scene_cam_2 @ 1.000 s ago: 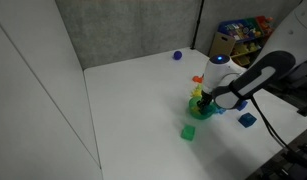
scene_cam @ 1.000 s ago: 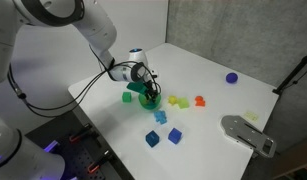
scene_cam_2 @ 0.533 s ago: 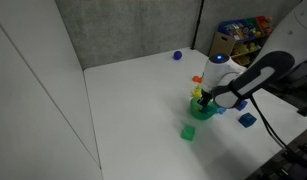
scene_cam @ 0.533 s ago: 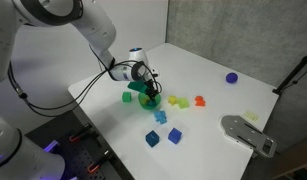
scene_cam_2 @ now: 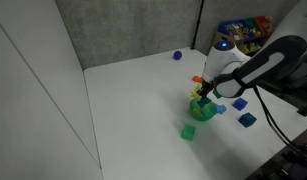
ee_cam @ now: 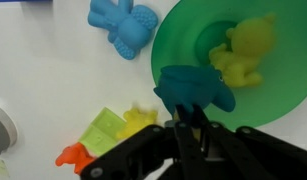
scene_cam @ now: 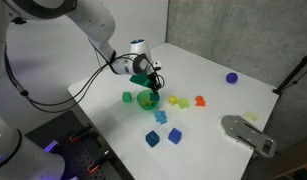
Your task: Shift the green object from the bowl to the table
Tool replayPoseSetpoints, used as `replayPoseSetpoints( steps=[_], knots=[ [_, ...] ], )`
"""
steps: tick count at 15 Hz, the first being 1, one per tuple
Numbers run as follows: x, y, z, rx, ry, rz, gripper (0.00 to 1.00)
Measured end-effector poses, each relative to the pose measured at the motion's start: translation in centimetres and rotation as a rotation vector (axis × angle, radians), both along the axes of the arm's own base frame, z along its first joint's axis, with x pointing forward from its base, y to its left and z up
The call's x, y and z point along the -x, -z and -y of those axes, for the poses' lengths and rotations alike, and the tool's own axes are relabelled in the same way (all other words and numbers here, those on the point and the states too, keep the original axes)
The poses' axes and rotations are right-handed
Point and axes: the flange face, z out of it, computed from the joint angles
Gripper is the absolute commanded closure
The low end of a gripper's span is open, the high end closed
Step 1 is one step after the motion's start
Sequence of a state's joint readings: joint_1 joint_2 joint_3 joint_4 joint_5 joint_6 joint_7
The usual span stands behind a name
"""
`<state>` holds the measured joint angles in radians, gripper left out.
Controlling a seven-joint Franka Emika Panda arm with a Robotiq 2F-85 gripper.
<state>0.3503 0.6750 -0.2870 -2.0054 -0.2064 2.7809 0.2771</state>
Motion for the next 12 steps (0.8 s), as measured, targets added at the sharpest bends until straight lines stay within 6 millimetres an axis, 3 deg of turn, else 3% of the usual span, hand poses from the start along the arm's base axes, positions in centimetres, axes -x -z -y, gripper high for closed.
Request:
replayPoseSetpoints(
  steps=[3, 6, 7, 8, 10, 12],
  knots=[
    [-0.8, -2.3, 2.1, -0.016, 0.05, 0.034, 0.95],
    [-1.4, -4.0, 5.5, -0.028, 0.124, 0.056, 0.95],
    [-1.5, -4.3, 6.7, -0.026, 0.147, 0.061, 0.89],
    [-1.5, -4.5, 7.9, -0.023, 0.168, 0.064, 0.64],
    [-1.5, -4.7, 9.7, -0.014, 0.198, 0.063, 0.59],
    [-1.4, -4.8, 10.8, -0.009, 0.217, 0.058, 0.43]
  ],
)
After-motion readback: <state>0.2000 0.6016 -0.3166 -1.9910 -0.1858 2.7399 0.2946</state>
